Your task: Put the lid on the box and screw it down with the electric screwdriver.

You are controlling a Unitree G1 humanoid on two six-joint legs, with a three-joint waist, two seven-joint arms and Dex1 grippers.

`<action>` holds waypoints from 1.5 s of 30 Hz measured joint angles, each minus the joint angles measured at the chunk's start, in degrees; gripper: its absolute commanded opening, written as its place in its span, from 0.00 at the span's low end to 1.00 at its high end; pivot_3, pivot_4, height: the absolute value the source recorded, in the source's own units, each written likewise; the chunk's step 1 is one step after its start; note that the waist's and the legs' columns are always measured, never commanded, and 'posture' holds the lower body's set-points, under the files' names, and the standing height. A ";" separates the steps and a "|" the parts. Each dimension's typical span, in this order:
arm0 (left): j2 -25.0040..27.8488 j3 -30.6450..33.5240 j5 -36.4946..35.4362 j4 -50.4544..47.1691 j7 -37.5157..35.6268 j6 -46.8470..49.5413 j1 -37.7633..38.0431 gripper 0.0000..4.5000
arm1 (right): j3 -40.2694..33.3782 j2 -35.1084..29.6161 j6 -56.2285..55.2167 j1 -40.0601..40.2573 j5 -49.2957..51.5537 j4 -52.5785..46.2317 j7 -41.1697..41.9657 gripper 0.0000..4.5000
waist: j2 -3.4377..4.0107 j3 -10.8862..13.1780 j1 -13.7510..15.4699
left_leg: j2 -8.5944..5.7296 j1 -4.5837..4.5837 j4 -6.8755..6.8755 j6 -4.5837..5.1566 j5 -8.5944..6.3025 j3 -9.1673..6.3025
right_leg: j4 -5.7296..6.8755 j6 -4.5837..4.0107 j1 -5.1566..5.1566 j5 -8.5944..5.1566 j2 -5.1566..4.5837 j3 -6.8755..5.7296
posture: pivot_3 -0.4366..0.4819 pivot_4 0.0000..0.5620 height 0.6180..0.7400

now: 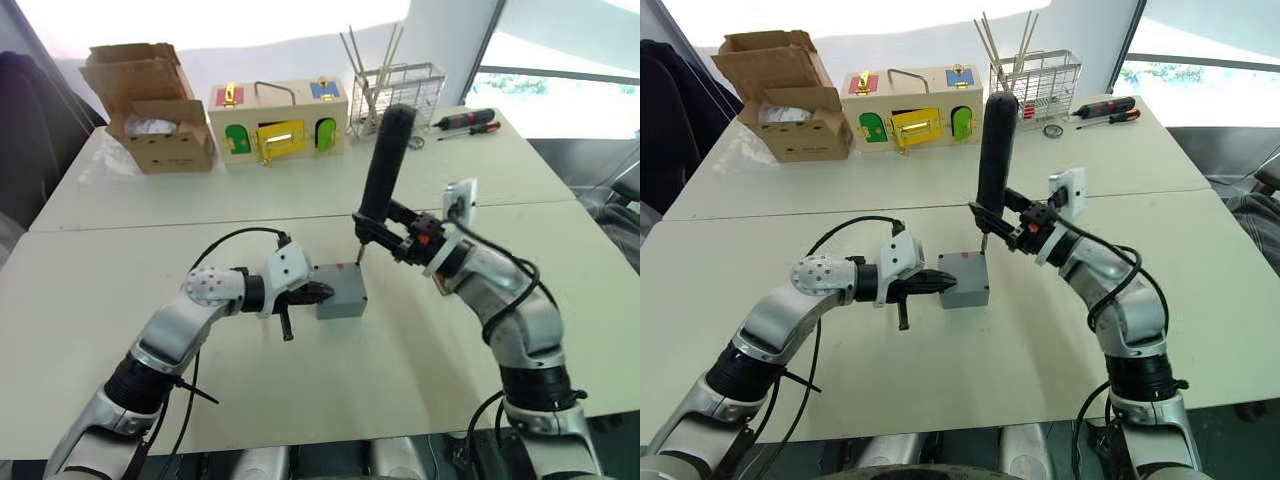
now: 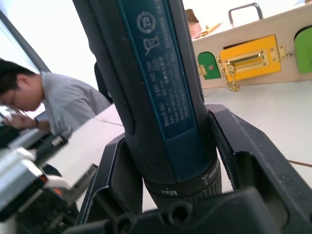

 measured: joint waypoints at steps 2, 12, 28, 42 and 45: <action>2.17 0.80 -0.19 -2.20 -0.04 0.24 1.11 0.00 | -4.11 -0.86 4.50 -3.56 6.18 -1.51 -2.03 0.41 | -0.02 0.12 -0.27 | 0.05 -0.11 -0.05 -0.07 0.04 0.01 | 0.02 -0.01 -0.19 0.00 0.01 0.02 | 0.48 0.27 0.95; 1.70 16.25 -13.83 -5.60 3.52 14.13 1.25 0.00 | -7.97 -2.12 16.93 -10.81 15.94 -2.50 -15.20 0.41 | -0.06 0.84 -0.01 | -0.04 -0.95 0.24 -0.40 0.26 0.01 | 0.20 -0.07 -0.94 0.09 -0.03 0.00 | 0.48 0.27 0.95; 5.27 11.74 -18.00 -10.91 -0.58 13.73 -5.04 0.00 | -0.61 -35.51 28.88 -16.42 -2.47 24.45 -2.11 0.41 | 0.13 1.71 -0.38 | 0.03 -1.11 0.07 -0.30 0.20 0.31 | -0.15 -0.05 -1.03 0.09 -0.03 0.02 | 0.48 0.27 0.95; 6.35 4.72 -14.82 -15.15 0.48 11.60 -0.77 0.00 | 19.13 -40.19 31.81 -16.04 -13.70 44.15 19.79 0.41 | 0.26 1.81 -0.50 | 0.01 -0.94 0.30 -0.36 0.29 0.40 | 0.07 -0.06 -0.94 0.23 0.01 0.13 | 0.48 0.27 0.95; 6.67 5.11 -15.24 -16.39 0.87 11.74 0.08 0.00 | 19.21 -38.12 31.85 -19.57 -16.08 49.42 20.32 0.41 | 0.23 1.82 -0.29 | 0.02 -0.93 0.31 -0.40 0.31 0.38 | 0.08 -0.06 -0.94 0.24 0.00 0.13 | 0.48 0.27 0.95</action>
